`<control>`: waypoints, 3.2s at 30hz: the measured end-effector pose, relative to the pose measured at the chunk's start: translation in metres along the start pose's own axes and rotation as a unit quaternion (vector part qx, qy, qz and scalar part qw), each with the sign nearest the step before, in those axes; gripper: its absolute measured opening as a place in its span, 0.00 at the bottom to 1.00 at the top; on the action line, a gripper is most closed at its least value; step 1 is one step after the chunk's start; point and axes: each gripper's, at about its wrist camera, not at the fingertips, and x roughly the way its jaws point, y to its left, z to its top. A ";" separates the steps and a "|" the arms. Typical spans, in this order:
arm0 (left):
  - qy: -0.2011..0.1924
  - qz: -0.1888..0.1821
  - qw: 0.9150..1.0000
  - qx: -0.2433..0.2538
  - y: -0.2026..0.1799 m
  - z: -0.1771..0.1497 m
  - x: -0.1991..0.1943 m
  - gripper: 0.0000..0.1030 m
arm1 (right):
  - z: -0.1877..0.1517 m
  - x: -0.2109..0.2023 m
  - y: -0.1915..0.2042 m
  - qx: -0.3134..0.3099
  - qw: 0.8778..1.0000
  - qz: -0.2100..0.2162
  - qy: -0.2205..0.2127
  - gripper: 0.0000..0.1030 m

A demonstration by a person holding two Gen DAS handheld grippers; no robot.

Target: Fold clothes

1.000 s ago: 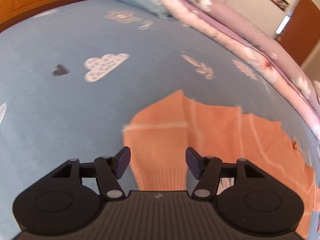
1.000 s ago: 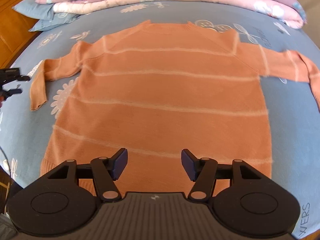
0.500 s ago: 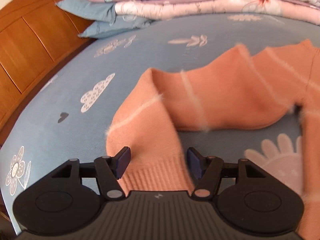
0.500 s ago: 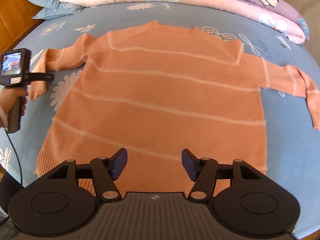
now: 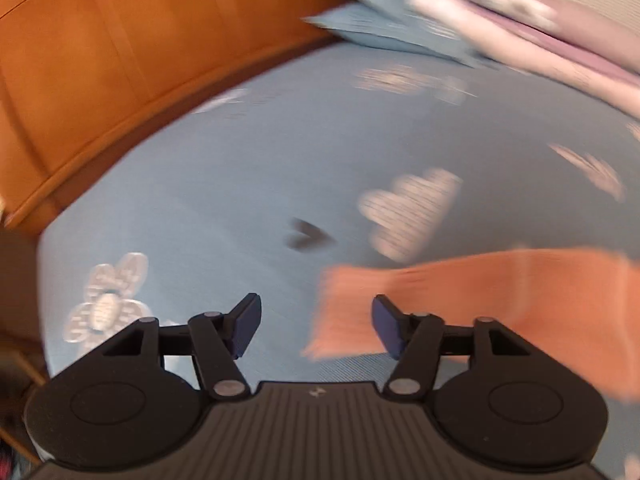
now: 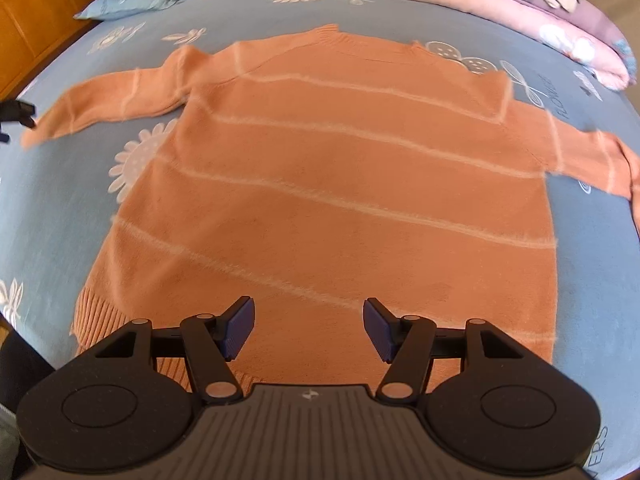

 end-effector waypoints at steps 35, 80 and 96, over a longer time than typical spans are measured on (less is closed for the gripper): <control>0.057 -0.250 0.934 -0.247 0.072 -0.011 0.045 0.14 | 0.019 0.035 0.037 -0.054 0.998 -0.009 0.031 0.65; -0.073 -0.355 0.864 0.350 -0.248 -0.099 -0.117 0.64 | -0.006 0.036 -0.038 0.057 0.997 0.055 0.002 0.54; -0.065 -0.364 0.882 0.292 -0.217 -0.130 -0.155 0.67 | -0.008 0.023 -0.055 0.047 0.994 0.086 -0.050 0.48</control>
